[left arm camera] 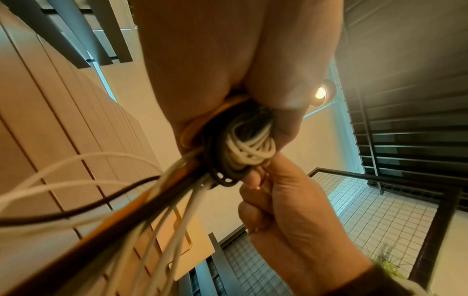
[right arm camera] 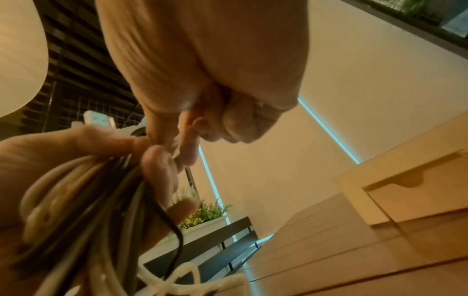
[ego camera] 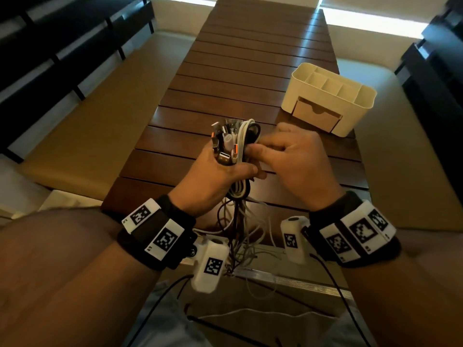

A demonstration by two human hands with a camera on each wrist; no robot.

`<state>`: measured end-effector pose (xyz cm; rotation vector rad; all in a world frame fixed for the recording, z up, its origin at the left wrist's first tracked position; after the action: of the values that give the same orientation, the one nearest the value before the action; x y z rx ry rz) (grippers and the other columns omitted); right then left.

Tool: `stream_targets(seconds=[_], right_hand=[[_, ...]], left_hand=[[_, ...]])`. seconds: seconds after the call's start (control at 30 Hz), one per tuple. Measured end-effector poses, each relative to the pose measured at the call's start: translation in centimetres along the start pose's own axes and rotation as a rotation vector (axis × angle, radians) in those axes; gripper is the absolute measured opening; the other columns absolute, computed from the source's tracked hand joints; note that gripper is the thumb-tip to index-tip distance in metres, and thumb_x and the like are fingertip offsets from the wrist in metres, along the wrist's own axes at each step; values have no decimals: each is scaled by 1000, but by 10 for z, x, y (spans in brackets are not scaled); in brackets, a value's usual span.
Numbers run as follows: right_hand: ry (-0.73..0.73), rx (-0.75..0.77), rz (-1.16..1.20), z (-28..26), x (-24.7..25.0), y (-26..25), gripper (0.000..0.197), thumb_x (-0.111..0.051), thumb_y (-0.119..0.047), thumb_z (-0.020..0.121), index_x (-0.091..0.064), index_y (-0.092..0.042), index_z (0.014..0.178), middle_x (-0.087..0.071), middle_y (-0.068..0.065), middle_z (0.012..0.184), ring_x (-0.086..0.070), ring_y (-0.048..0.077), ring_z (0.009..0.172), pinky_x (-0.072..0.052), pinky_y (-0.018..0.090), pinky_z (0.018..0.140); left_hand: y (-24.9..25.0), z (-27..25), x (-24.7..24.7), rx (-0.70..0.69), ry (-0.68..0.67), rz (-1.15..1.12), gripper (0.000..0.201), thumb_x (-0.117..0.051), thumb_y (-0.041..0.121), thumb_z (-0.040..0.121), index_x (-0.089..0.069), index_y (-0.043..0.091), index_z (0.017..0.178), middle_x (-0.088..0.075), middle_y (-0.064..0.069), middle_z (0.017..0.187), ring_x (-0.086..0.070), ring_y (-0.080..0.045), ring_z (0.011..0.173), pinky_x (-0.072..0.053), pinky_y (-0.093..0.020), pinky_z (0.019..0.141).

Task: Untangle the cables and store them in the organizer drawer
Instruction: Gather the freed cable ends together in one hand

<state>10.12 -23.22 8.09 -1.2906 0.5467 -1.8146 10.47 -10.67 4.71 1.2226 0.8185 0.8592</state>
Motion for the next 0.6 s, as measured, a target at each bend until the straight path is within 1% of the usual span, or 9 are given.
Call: stream_targets(seconds=[0.07,0.13,0.2,0.27,0.3,0.37,0.47,0.53,0.6], right_hand=[[-10,-98,159,0,4,3,13,-69,-41,85,-72,-32,94,-65,-20,75,-60,-7,74,-42,9,65],[-175,-233,342,-7,-13,9,31,-62,-51,82,-66,-35,108,-69,-29,81,-64,-11,82,-47,11,70],[-357,-288,353,-20,-42,15,52,-70,-62,75,-63,-37,120,-71,-24,102,-66,-5,99,-52,19,82],[-442,-288,296,-30,-65,20,66,-77,-63,68,-63,-34,126,-70,-15,116,-64,0,108,-53,30,93],[-456,-266,252,-31,-72,20,62,-78,-59,70,-63,-33,125,-70,-14,114,-64,-1,107,-53,31,93],[-509,-223,125,-34,-79,20,42,-76,-52,77,-65,-33,112,-71,-11,101,-65,0,93,-55,28,82],[-834,-342,-154,-64,-94,46,36,-70,-64,77,-67,-31,91,-71,-6,86,-67,9,77,-56,30,69],[-983,-422,-305,-85,-94,69,36,-66,-69,78,-67,-34,85,-69,-10,84,-65,7,80,-53,29,70],[-996,-455,-310,-86,-90,77,39,-65,-72,76,-69,-33,85,-70,-11,86,-63,6,83,-54,34,78]], left_hand=[[3,-1,5,-9,38,-107,21,-62,-9,86,-67,3,103,-72,-11,90,-70,-27,82,-57,-38,80],[2,-1,13,16,111,-272,15,-61,-4,87,-69,6,93,-70,-12,85,-68,-26,80,-57,-40,79],[3,-1,22,45,178,-364,8,-59,3,88,-63,4,81,-63,-15,79,-66,-28,78,-56,-40,76],[1,-1,27,86,205,-413,14,-58,10,89,-55,4,77,-53,-14,78,-62,-27,77,-56,-38,74],[-1,-1,27,108,205,-437,15,-58,13,89,-53,5,77,-49,-13,77,-61,-24,75,-56,-35,73],[0,-2,27,113,208,-469,15,-57,14,87,-50,8,75,-46,-8,73,-56,-17,67,-53,-30,67],[18,3,48,46,286,-598,21,-49,12,91,-48,15,69,-42,3,63,-45,-9,56,-45,-23,58],[35,5,77,-13,341,-638,25,-44,13,95,-47,17,70,-40,6,63,-41,-7,55,-41,-21,58],[48,3,99,-51,365,-626,21,-44,14,95,-43,18,74,-38,7,64,-40,-5,55,-39,-20,56]])
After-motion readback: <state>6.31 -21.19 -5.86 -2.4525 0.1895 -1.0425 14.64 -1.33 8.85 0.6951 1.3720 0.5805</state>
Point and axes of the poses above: each hand's wrist, its own z-axis towards the middle knuckle, its own x-axis out of the back of the hand, y = z × x, the point moved 8 cm from there along z, towards the middle knuckle
